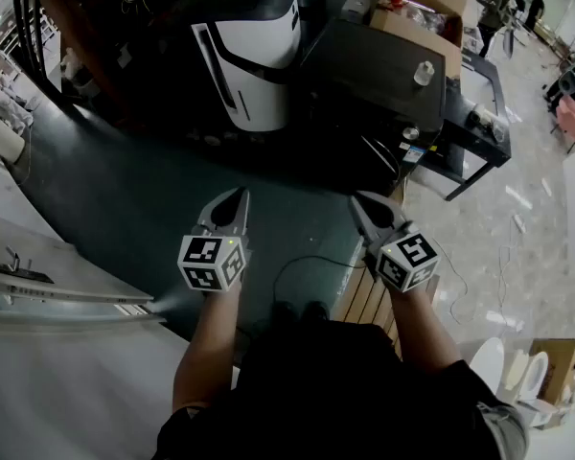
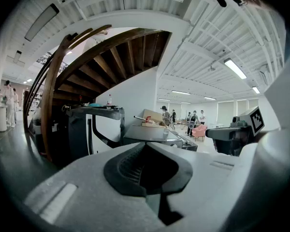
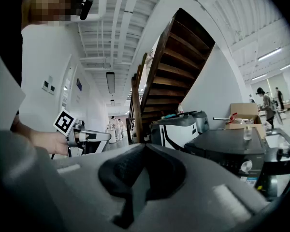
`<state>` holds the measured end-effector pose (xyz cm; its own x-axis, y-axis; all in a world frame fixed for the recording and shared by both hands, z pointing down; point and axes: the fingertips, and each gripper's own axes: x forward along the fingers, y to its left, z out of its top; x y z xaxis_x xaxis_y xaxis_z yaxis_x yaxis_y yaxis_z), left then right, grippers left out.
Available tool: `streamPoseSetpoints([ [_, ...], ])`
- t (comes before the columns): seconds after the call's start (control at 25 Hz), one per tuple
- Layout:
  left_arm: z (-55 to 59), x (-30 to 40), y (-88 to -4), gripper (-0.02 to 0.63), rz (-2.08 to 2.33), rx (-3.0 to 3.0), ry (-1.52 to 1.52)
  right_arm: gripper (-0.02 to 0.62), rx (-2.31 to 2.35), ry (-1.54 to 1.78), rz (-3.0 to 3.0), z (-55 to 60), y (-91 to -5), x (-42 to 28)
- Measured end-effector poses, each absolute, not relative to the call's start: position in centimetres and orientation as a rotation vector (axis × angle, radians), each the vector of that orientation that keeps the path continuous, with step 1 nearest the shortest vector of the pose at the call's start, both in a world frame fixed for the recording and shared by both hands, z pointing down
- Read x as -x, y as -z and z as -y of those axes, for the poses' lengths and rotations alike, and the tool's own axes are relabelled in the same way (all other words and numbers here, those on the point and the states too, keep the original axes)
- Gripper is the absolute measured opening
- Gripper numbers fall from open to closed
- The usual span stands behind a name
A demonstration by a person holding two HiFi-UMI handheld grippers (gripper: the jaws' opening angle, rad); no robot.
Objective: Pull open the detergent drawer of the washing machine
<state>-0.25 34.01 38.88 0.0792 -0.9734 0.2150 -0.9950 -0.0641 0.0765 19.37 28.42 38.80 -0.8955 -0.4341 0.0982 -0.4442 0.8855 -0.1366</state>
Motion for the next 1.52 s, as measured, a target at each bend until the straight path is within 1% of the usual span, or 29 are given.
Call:
streamPoseSetpoints([
  [0.52,-32.3,-2.3,-38.8,0.011,2.004,-2.158,-0.175,0.002,-0.694,-0.253,2.994,-27.4,-39.4,-22.5],
  [0.72,-32.4,-3.7,-39.0,0.011,1.995,-2.168,-0.168,0.002,-0.687,-0.341,3.012,-27.4,-39.8,-24.0],
  [0.92,-32.0,-3.5,-39.0,0.011,1.997,-2.164,-0.163,0.002,-0.703,-0.366,3.005,-26.9,-39.7,-24.1],
  [1.24,-29.1,-0.5,-39.9,0.011,1.977,-2.170,-0.110,0.002,-0.714,-0.403,2.955,-23.7,-40.7,-21.2],
  [1.52,-23.5,4.8,-39.1,0.011,1.953,-2.217,-0.109,0.002,-0.650,-0.395,2.935,-19.6,-41.0,-14.8],
])
